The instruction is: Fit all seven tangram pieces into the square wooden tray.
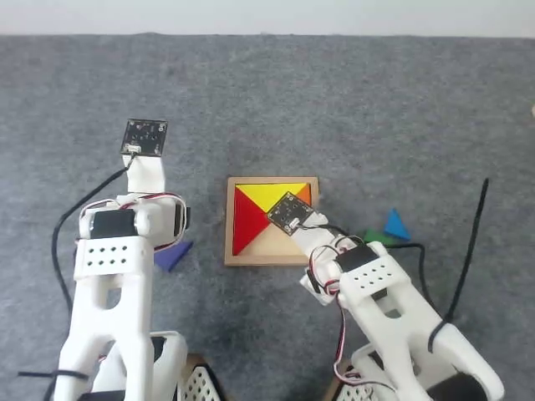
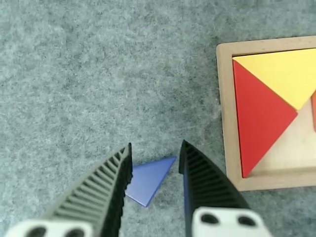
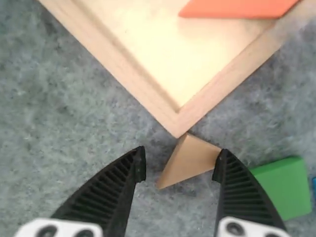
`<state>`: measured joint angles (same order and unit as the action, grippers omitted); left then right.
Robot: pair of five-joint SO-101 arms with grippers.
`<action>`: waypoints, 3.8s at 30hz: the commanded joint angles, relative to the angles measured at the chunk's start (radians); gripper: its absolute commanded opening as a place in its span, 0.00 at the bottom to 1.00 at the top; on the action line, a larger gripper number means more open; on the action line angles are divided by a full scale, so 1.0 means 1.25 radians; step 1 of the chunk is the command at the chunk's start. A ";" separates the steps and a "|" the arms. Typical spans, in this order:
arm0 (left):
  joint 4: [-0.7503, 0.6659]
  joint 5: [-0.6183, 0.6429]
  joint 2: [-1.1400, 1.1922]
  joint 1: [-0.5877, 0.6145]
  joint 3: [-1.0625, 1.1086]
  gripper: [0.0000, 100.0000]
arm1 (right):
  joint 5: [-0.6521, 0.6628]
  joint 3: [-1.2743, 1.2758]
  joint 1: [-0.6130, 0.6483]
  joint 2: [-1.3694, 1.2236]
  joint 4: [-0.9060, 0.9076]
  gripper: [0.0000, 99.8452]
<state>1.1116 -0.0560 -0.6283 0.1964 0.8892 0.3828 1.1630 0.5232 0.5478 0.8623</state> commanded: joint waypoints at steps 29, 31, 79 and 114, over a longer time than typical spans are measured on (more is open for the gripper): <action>-0.011 0.004 -0.010 0.002 -0.010 0.16 | 0.120 -0.042 -0.061 -0.004 -0.012 0.30; -0.011 0.004 -0.010 0.002 -0.010 0.16 | 0.119 -0.042 -0.063 -0.004 -0.012 0.32; -0.014 0.004 -0.010 0.063 -0.028 0.16 | 0.074 0.012 0.001 0.004 -0.012 0.12; -0.015 0.004 -0.010 0.061 -0.025 0.16 | -0.113 -0.207 -0.028 0.009 0.161 0.03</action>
<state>1.1116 -0.0560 -0.6283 0.2670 0.8892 0.2493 0.9344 0.4895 0.5432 0.9973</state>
